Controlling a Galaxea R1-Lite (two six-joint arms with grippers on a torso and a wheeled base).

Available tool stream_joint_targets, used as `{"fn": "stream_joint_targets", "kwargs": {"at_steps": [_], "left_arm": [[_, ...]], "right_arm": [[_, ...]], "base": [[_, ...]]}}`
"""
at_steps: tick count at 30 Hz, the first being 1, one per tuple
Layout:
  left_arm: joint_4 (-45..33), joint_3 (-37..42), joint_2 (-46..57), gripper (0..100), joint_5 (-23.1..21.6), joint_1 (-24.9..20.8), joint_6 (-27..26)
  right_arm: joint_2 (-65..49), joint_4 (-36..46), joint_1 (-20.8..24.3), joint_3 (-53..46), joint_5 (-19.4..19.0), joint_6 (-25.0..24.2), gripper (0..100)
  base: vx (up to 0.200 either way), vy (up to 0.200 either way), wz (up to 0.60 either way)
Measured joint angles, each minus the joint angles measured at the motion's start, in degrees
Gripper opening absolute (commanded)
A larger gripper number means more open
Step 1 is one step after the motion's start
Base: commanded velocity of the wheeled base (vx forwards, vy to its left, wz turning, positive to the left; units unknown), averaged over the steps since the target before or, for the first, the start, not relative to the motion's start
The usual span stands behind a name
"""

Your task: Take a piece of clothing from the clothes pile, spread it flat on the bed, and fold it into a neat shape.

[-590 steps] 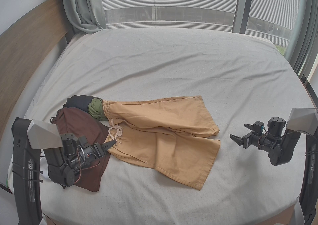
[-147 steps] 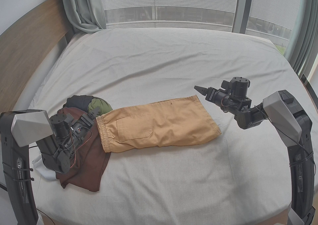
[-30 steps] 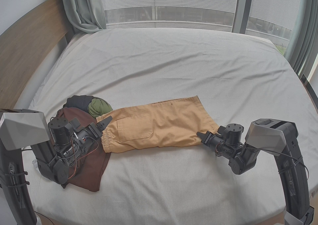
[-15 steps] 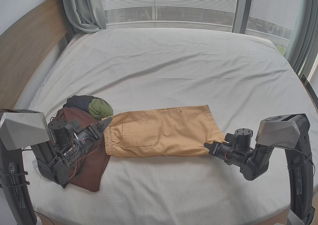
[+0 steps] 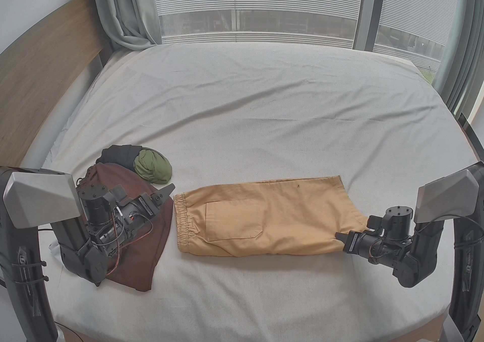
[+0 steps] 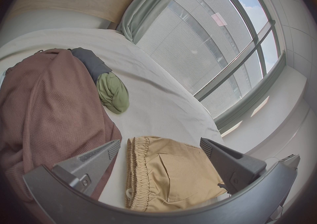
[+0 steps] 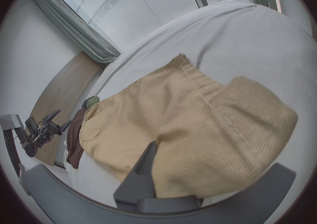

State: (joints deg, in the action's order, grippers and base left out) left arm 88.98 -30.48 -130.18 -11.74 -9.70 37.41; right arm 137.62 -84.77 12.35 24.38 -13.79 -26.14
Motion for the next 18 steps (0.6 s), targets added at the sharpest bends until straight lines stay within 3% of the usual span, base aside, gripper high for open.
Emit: {"fn": "stream_joint_targets", "kwargs": {"at_steps": [5, 6, 11, 18], "left_arm": [[0.0, 0.38, -0.27, 100, -1.34, -0.74, 0.05], [0.0, 0.41, -0.3, 100, -1.48, -0.99, 0.05], [0.0, 0.52, -0.63, 100, -2.62, -1.27, -1.45], [0.02, 2.5, -1.01, 100, -7.58, -0.62, -6.68]], "right_arm": [[0.87, -3.22, -0.83, -2.0, 0.0, 0.44, 0], [1.27, -3.44, -0.91, -2.15, 0.0, 0.46, 100], [2.32, -3.57, -1.06, -2.28, 0.05, 0.5, 100], [2.43, -3.57, 1.15, -7.38, 0.0, 1.15, 100]], "base": [[0.0, 0.0, 0.0], [0.0, 0.0, 0.0], [0.0, 0.0, 0.0], [0.0, 0.0, 0.0]]}}
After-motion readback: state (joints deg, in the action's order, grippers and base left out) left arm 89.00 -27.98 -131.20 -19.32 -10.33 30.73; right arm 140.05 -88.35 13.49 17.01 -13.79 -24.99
